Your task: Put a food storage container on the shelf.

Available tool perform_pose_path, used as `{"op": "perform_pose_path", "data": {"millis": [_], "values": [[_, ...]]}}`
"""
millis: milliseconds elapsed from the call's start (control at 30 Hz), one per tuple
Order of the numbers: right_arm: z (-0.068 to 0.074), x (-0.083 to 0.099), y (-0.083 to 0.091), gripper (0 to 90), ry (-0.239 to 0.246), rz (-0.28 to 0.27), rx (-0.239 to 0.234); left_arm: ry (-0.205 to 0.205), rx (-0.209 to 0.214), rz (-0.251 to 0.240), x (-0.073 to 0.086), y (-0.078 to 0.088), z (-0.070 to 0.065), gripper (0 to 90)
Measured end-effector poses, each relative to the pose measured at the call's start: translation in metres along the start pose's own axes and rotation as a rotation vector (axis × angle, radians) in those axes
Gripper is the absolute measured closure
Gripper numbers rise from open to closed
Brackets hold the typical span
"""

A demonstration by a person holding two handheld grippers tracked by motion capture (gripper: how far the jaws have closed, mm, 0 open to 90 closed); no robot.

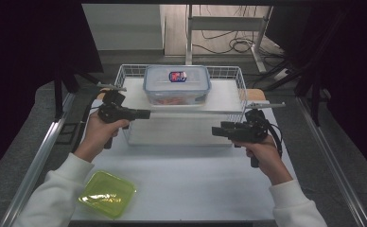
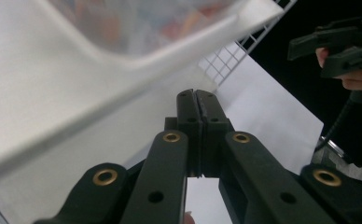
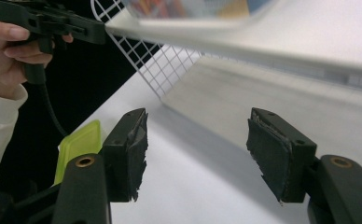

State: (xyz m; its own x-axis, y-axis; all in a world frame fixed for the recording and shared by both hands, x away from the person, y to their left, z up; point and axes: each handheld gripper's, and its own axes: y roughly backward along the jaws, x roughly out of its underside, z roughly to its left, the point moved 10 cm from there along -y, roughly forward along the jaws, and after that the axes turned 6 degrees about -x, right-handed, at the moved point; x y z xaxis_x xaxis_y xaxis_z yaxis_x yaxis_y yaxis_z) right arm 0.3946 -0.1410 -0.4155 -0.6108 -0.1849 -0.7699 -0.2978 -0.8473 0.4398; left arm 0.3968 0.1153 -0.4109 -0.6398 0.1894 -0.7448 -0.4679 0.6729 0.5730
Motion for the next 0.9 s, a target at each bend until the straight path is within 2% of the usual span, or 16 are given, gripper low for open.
{"op": "perform_pose_path", "data": {"millis": [67,100,200,233,300,333,367,500,533,567,600,633,700,767,867,900], "values": [[-0.001,0.009,0.0,38.1,0.002,0.007,-0.001,-0.013,0.008,0.005,0.012,0.001,-0.005,89.7],[-0.001,0.009,0.0,38.1,0.002,0.007,-0.001,-0.013,0.008,0.005,0.012,0.001,-0.005,88.8],[-0.003,0.023,0.0,38.0,0.004,0.019,-0.002,-0.017,0.011,0.01,0.032,-0.001,-0.01,86.3],[-0.006,0.03,-0.001,38.1,0.007,0.033,0.009,-0.033,-0.012,0.031,0.044,-0.004,-0.011,79.2],[-0.009,0.037,-0.003,38.1,0.01,0.048,0.02,-0.027,-0.013,0.06,0.058,-0.007,-0.011,70.1],[-0.01,0.041,-0.004,38.1,0.009,0.058,0.023,-0.027,-0.013,0.06,0.058,-0.007,-0.011,65.4],[-0.012,0.046,-0.006,38.0,0.003,0.068,0.027,-0.028,-0.034,0.085,0.07,-0.01,-0.008,60.9],[-0.014,0.056,-0.01,37.9,-0.004,0.09,0.03,-0.02,-0.044,0.11,0.084,-0.014,-0.005,48.1],[-0.015,0.06,-0.011,37.9,0.001,0.096,0.032,-0.018,-0.05,0.12,0.089,-0.015,-0.004,48.1],[-0.018,0.067,-0.015,37.9,0.004,0.111,0.044,-0.039,-0.066,0.149,0.096,-0.016,-0.003,43.1],[-0.018,0.067,-0.015,37.9,0.004,0.111,0.044,-0.039,-0.066,0.149,0.096,-0.016,-0.003,41.0],[-0.019,0.074,-0.017,37.2,0.008,0.126,0.052,-0.051,-0.064,0.163,0.105,-0.017,-0.004,38.5],[-0.021,0.081,-0.019,36.7,0.03,0.139,0.061,-0.059,-0.065,0.169,0.11,-0.018,-0.004,35.1],[-0.021,0.086,-0.021,36.5,0.036,0.137,0.062,-0.082,-0.09,0.172,0.119,-0.018,-0.004,33.6],[-0.021,0.091,-0.021,36.1,0.033,0.133,0.061,-0.092,-0.084,0.168,0.124,-0.016,-0.006,32.6],[-0.021,0.093,-0.021,36.2,0.033,0.135,0.063,-0.108,-0.093,0.17,0.128,-0.015,-0.005,32.6]]}}
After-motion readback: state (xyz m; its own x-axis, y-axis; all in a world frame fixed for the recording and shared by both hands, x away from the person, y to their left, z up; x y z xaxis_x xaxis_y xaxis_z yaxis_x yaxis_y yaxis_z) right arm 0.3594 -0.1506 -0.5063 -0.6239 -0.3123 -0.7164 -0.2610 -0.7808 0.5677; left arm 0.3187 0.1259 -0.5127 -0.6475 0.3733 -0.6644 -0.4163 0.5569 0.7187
